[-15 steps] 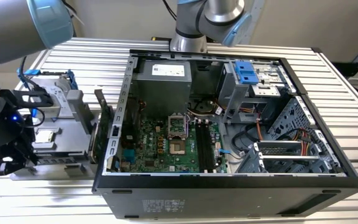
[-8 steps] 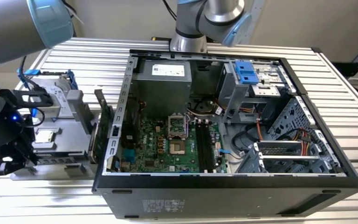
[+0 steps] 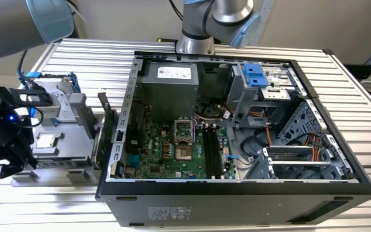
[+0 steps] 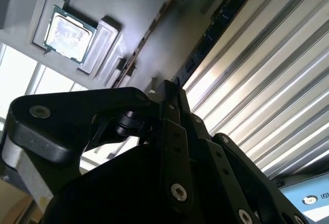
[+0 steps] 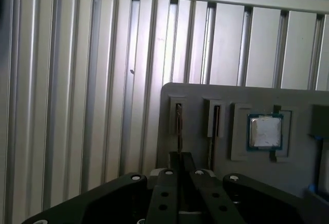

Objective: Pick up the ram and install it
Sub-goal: 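Pick up the ram and move it above insertion slot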

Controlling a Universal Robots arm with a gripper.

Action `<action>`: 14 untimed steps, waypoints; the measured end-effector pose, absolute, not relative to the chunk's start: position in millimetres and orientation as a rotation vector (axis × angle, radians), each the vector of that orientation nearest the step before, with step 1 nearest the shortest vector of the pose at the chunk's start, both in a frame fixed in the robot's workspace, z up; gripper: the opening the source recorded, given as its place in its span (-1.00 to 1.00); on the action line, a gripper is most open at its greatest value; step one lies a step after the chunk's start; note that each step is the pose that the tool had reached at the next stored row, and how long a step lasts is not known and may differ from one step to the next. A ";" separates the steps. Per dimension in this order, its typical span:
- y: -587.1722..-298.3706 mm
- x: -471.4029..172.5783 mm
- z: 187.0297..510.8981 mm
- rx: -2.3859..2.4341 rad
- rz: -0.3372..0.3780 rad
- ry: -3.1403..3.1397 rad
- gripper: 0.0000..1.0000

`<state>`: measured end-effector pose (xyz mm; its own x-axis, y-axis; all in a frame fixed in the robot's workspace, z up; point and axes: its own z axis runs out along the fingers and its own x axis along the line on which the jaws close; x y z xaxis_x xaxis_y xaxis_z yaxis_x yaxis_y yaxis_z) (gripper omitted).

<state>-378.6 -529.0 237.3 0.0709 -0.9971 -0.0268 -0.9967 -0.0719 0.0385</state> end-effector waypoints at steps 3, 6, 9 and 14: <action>-529.0 -378.6 247.3 2.291 -0.071 -2.133 -1.00; -529.0 -378.6 255.4 2.291 -0.070 -2.133 -1.00; -529.0 -378.6 262.3 2.290 -0.067 -2.132 -1.00; -528.9 -378.6 266.3 2.288 -0.064 -2.130 -1.00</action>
<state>-378.6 -528.9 266.3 0.0709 -0.9973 -0.0196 -0.9967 -0.0716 0.0386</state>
